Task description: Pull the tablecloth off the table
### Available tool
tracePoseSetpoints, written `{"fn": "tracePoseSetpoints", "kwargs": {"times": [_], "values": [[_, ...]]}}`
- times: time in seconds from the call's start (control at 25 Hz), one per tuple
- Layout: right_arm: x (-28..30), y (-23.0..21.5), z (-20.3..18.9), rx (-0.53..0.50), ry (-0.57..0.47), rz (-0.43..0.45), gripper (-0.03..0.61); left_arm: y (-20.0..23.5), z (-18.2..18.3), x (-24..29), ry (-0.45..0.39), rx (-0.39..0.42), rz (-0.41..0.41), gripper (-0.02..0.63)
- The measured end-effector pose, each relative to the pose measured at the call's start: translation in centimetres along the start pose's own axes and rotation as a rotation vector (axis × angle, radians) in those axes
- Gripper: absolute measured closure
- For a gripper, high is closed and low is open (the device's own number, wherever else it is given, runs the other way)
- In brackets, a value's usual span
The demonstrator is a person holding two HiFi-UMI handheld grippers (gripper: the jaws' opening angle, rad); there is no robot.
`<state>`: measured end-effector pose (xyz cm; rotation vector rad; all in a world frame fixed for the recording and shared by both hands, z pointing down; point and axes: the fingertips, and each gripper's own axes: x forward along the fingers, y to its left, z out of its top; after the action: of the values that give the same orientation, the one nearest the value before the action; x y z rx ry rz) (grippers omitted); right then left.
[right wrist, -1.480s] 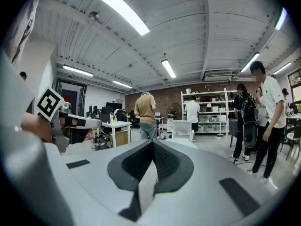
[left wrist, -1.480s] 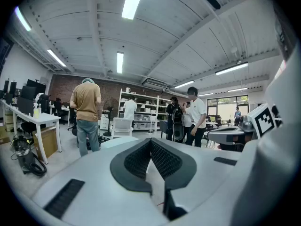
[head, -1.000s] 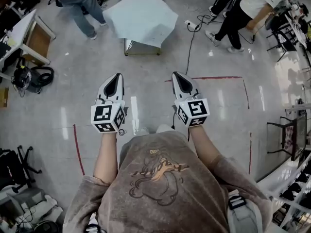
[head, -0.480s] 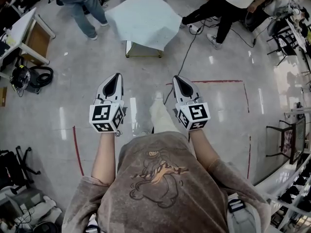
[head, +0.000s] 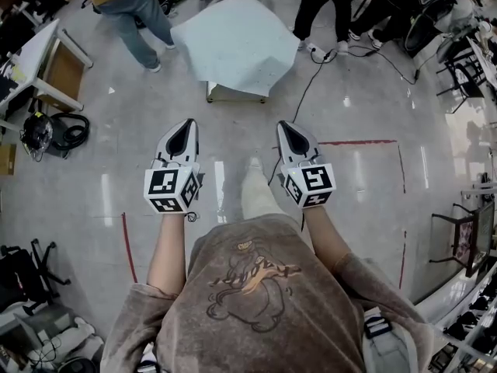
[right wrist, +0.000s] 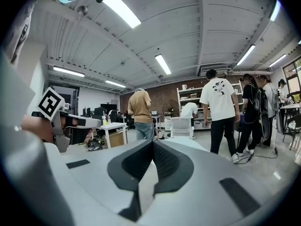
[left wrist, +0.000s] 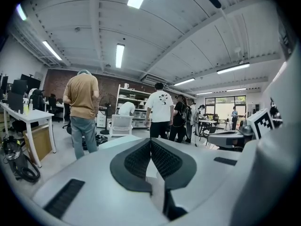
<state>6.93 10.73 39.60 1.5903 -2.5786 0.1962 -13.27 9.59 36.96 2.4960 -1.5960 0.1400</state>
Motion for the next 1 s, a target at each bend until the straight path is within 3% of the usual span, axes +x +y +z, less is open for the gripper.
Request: {"fn": "tracePoseSetpoints", "kwargs": {"times": [0.68, 1.0], "values": [[15.4, -12.1, 4.9, -0.023, 0.022, 0.089, 0.572, 3.9, 4.7, 17.9, 0.004, -0.024, 0.059, 0.595], [20.0, -16.2, 5.5, -0.025, 0.028, 0.132, 0.572, 4.8, 6.0, 23.0, -0.012, -0.024, 0.106, 0.595]]}}
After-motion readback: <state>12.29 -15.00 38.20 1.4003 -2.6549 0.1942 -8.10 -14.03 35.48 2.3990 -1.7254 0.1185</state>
